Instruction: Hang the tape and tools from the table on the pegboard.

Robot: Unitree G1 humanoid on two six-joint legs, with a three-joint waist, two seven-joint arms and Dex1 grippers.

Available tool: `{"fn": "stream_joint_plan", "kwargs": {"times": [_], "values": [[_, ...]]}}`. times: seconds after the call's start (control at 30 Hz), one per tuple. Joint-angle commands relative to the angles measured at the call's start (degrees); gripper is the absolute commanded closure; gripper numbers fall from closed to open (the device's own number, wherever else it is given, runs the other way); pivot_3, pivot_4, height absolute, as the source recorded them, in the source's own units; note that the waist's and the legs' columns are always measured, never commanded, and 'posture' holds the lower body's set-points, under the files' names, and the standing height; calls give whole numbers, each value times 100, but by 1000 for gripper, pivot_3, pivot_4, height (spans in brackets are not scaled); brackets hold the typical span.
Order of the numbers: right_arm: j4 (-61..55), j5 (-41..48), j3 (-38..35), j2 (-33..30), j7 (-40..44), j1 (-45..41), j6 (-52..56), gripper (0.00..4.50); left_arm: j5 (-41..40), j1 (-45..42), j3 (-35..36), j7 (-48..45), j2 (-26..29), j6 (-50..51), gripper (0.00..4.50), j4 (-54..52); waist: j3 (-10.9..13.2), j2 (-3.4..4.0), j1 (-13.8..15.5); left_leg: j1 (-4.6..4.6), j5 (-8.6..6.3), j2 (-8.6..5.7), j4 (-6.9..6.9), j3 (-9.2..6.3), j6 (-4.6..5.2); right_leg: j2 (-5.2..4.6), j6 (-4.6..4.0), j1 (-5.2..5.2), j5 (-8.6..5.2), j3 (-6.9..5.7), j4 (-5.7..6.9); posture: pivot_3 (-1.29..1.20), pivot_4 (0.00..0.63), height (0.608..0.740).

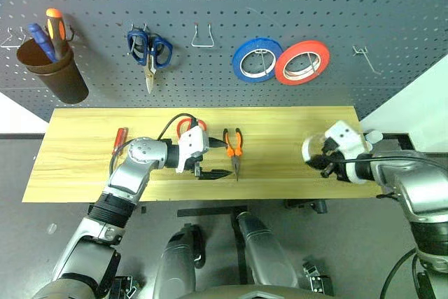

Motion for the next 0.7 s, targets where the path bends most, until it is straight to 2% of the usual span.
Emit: {"fn": "stream_joint_plan", "kwargs": {"times": [0.03,0.2,0.37,0.53,0.7], "values": [[-513,107,-804,4,-370,-2,-896,4490,-126,-153,140,-99,44,-123,432,-7,-8,-1,-40,0,0,-2,0,3,0,0,1,0,0,2,0,-280,218,734],[-885,453,-1176,-105,-359,-63,-1158,4490,-108,-365,145,-143,-47,-220,432,191,-80,-16,-187,-2,0,-6,-3,1,1,-1,6,1,-3,3,-2,-296,196,734],[-679,349,-1166,-351,-556,-213,-1436,4490,-85,-513,167,-148,-108,-350,432,423,-159,-17,-333,-1,0,-15,-2,2,1,-13,8,2,-1,4,1,-310,179,734],[-70,209,-1038,-592,-759,-534,-1800,4490,-106,-557,206,-156,-126,-458,432,543,-207,-22,-570,10,1,-29,-1,1,2,-24,14,16,2,7,3,-314,172,734],[875,-24,-490,-347,-952,-1008,-2443,4490,-131,-751,336,-49,-195,-526,432,674,-252,-30,-769,17,2,-35,1,-4,3,-32,20,30,6,11,3,-301,163,734]]}}
